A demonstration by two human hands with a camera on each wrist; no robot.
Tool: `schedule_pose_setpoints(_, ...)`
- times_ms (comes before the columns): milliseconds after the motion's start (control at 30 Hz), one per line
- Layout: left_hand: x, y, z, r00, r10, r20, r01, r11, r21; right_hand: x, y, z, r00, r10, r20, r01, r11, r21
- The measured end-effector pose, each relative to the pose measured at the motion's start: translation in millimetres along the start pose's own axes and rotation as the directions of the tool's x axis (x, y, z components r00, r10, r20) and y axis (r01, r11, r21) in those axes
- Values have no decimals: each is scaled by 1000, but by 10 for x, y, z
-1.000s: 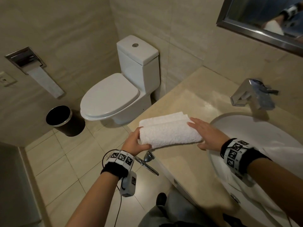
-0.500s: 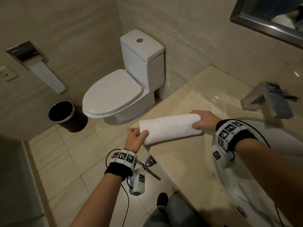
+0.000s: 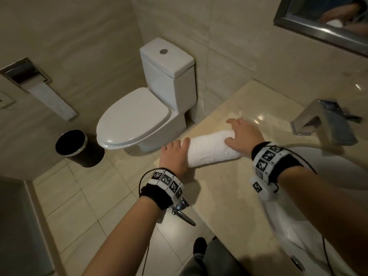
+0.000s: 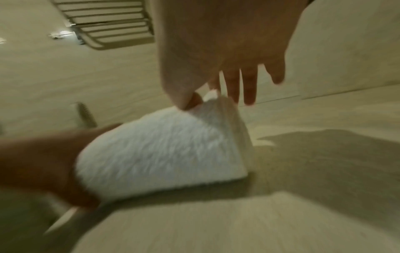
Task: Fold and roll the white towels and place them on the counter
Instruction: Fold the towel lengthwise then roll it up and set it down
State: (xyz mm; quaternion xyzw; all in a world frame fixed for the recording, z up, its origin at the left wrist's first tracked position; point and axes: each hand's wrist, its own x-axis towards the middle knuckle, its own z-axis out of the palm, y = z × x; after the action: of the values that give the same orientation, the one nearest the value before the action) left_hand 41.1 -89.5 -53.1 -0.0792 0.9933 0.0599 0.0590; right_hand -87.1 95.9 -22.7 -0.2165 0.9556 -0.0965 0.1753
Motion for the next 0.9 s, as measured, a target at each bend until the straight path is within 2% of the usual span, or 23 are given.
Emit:
schedule_pose_setpoints(33,22,-2,-29,1000,-8,19,8,1000,2,-59,-12,67,983,-90,-159,85,996,-37)
schedule_pose_setpoints(67,44,-2,-33,999,-12,37,12,1000,8,-120,-34,146,950,-181,-255,167,983,-76)
schedule_pose_setpoints(100,44,3,-43,999,-16,38,15,1000,21,-189,-60,237,919,-258,-298,237,966,-104)
schedule_pose_setpoints(167,34,8,1,999,-24,28,23,999,46,-312,-76,417,931,-309,-193,285,948,-144)
schedule_pose_setpoints(233,-7,22,90,999,-32,19,31,996,82,-399,-68,561,961,-270,-64,254,948,-191)
schedule_pose_setpoints(267,-45,41,122,999,-34,12,32,994,106,-436,-83,600,965,-257,-60,238,946,-219)
schedule_pose_setpoints(333,-127,76,168,999,-32,-13,33,992,123,-506,-108,639,957,-255,-136,218,946,-240)
schedule_pose_setpoints(400,-209,80,191,1000,-13,-24,15,994,112,-564,-78,673,939,-270,-213,255,962,-94)
schedule_pose_setpoints(433,-246,75,174,999,6,-36,-2,994,111,-615,-57,657,947,-212,-240,242,965,101)
schedule_pose_setpoints(500,-270,53,158,999,26,-33,-22,994,106,-685,28,616,936,51,-349,139,856,498)
schedule_pose_setpoints(567,-254,15,140,1000,28,-4,-27,997,69,-704,147,594,869,338,-362,33,690,723)
schedule_pose_setpoints(600,-250,-13,116,999,37,0,-37,998,51,-710,197,592,859,395,-326,-4,641,768)
schedule_pose_setpoints(767,-224,-172,-60,995,95,22,-94,995,-45,-689,184,585,918,343,-198,-48,594,803)
schedule_pose_setpoints(900,-255,-206,-61,994,73,82,-72,997,-24,-620,147,575,916,345,-206,-49,605,795)
